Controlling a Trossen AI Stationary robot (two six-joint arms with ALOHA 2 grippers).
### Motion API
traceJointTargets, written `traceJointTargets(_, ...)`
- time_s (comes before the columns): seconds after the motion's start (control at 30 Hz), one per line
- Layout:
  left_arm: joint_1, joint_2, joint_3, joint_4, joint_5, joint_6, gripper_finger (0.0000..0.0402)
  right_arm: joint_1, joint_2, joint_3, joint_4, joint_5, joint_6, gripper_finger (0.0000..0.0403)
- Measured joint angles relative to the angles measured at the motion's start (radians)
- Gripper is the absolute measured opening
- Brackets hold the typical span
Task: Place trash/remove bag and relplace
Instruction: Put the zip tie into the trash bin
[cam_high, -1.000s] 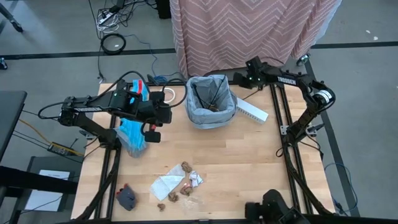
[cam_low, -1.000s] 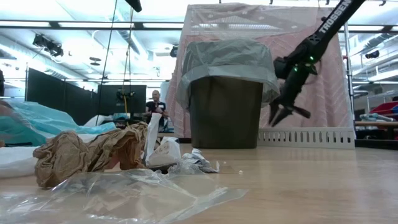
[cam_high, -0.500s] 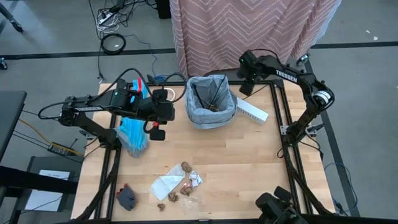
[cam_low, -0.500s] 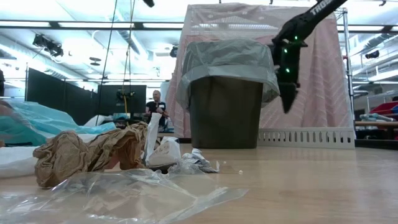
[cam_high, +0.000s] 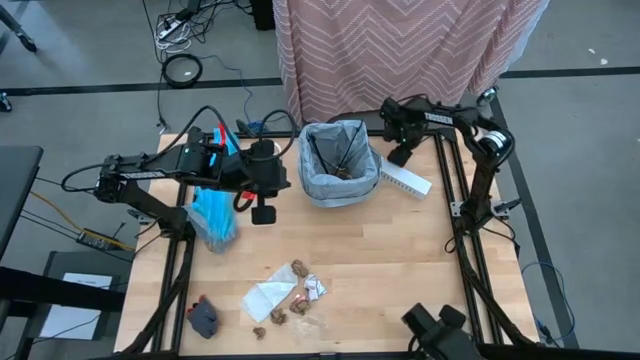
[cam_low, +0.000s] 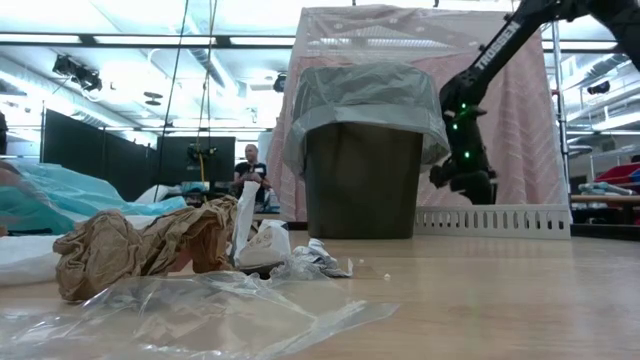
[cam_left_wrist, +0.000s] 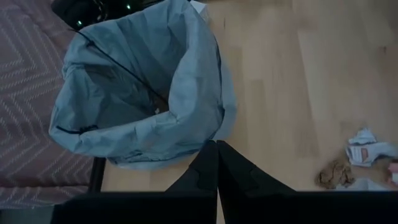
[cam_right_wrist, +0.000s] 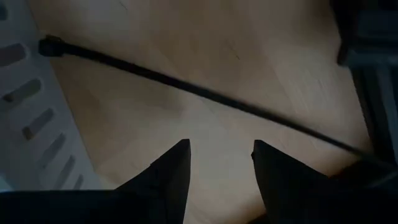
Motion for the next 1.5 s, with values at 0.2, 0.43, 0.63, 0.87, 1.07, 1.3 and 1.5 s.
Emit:
traceJointTargets(0.2, 0.0, 0.0, 0.0, 0.007, -0.002, -0.02, 0.0006, 0.008, 0.017, 0.0, 0.054, 0.012, -0.083, 0.0167)
traceJointTargets(0.43, 0.0, 0.002, 0.0, 0.045, -0.051, -0.021, 0.0006, 0.038, 0.029, 0.001, 0.078, 0.014, -0.278, 0.0166)
traceJointTargets(0.63, 0.001, 0.015, 0.0, 0.076, -0.061, -0.021, 0.0006, 0.056, 0.088, 0.006, 0.067, 0.054, -0.352, 0.016)
traceJointTargets(0.87, 0.001, 0.029, 0.0, 0.076, -0.06, -0.021, 0.0006, 0.113, 0.134, 0.008, 0.033, 0.122, -0.375, 0.0029)
traceJointTargets(1.07, 0.001, 0.028, 0.0, 0.075, -0.06, -0.023, 0.0006, 0.133, 0.123, 0.017, 0.009, 0.123, -0.346, 0.0001)
traceJointTargets(1.3, 0.0, 0.028, 0.0, 0.067, -0.059, -0.072, 0.0006, 0.135, 0.02, 0.043, -0.028, 0.047, -0.126, 0.0)
traceJointTargets(1.5, -0.002, 0.028, 0.0, 0.066, -0.039, -0.076, 0.0006, 0.138, -0.061, 0.042, -0.051, -0.012, -0.001, 0.0)
